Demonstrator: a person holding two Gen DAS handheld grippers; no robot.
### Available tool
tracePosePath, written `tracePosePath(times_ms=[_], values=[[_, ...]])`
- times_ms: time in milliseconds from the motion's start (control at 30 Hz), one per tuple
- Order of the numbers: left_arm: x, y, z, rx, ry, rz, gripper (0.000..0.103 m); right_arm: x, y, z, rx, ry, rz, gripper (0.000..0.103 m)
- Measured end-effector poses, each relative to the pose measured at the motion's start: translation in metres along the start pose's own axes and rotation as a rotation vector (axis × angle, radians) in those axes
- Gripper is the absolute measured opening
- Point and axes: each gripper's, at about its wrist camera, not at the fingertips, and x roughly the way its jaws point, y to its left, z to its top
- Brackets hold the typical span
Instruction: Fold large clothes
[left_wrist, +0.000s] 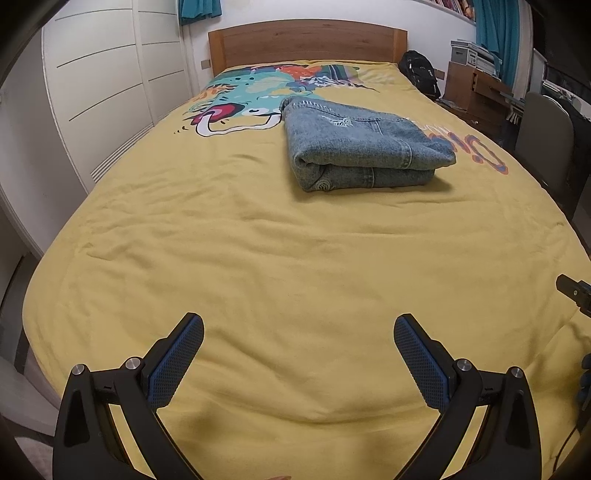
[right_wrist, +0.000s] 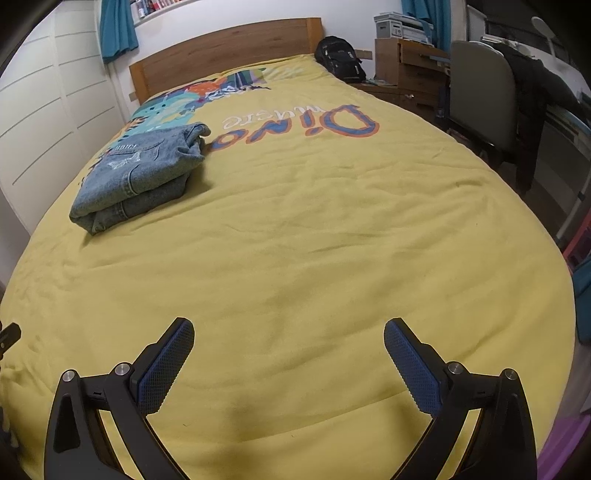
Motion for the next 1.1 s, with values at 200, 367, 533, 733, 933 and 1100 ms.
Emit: tracePosePath(times_ms=[200,367,533,733,933,1100], values=[[0.001,0.0,-0.001,0.002,0.01,-0.004,0.102,0.001,-0.003,-0.001,0.009,-0.005,-0.003,0.103],[0.003,0.0,-0.003,0.001,0.017,-0.008,0.102,0.001,-0.002,-0.002,0.008,-0.01,-0.006,0.103],[0.005,0.0,-0.002,0.001,0.024,-0.01,0.102,-0.002,-0.002,-0.003,0.007,-0.023,-0.009,0.103],[0.008,-0.002,-0.003,0.009,0.034,-0.004,0.102,-0.002,-0.003,-0.004,0.009,-0.03,-0.006,0.103],[0.011,-0.004,-0.004,0.022,0.043,-0.002,0.102,-0.001,-0.005,-0.004,0.015,-0.03,-0.004,0.103],[0.013,-0.004,-0.006,0.025,0.045,0.001,0.102,-0.001,-0.004,-0.004,0.007,-0.027,-0.009,0.103]])
